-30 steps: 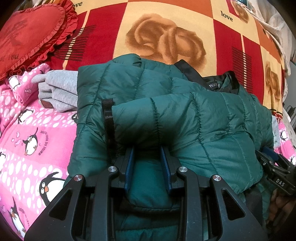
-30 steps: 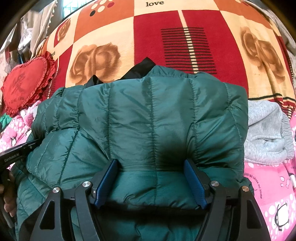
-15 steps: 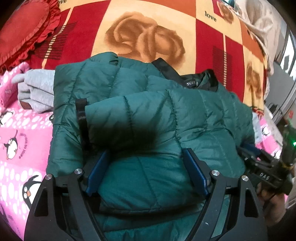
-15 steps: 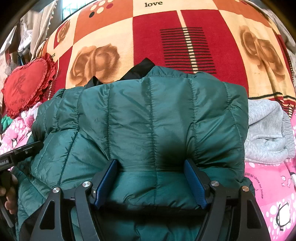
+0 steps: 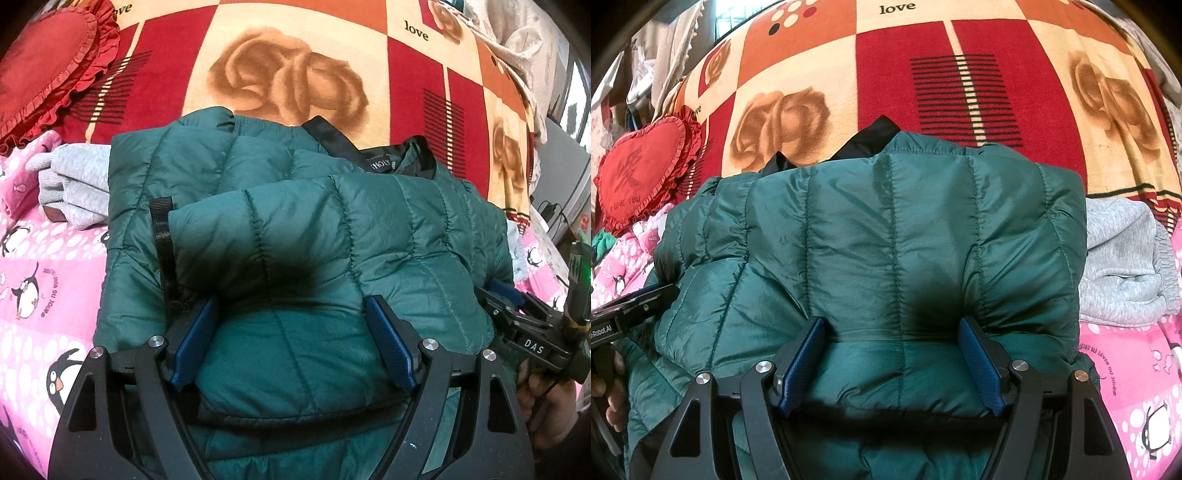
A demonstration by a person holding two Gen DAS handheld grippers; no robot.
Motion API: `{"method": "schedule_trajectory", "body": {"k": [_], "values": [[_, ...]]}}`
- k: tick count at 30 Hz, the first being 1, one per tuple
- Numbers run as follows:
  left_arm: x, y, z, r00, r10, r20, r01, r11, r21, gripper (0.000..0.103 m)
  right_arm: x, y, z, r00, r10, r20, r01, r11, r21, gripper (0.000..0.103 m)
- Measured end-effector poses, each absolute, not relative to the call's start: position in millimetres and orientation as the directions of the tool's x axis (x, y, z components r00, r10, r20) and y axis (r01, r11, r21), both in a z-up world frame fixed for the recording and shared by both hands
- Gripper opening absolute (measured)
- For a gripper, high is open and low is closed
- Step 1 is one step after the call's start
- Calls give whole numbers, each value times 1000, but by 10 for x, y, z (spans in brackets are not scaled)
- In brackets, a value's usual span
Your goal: Fold large clothes
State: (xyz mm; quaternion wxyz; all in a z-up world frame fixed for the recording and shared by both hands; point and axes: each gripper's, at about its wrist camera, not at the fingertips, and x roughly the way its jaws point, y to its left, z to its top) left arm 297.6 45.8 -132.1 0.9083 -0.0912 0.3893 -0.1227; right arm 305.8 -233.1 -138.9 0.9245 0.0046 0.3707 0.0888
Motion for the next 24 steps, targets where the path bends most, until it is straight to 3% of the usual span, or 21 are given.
{"method": "schedule_trajectory", "body": {"k": [17,24], "values": [[2985,428,-1320,667,-285,-689,153,957,-248,82,3059,-2332,-1398,707,163,-688,-160,985,69,71],[2904,431,-1170,647,-248,-721,144,968,-204,82,3098,-2343,-1202,648,163,-744,-158,984,78,73]]}}
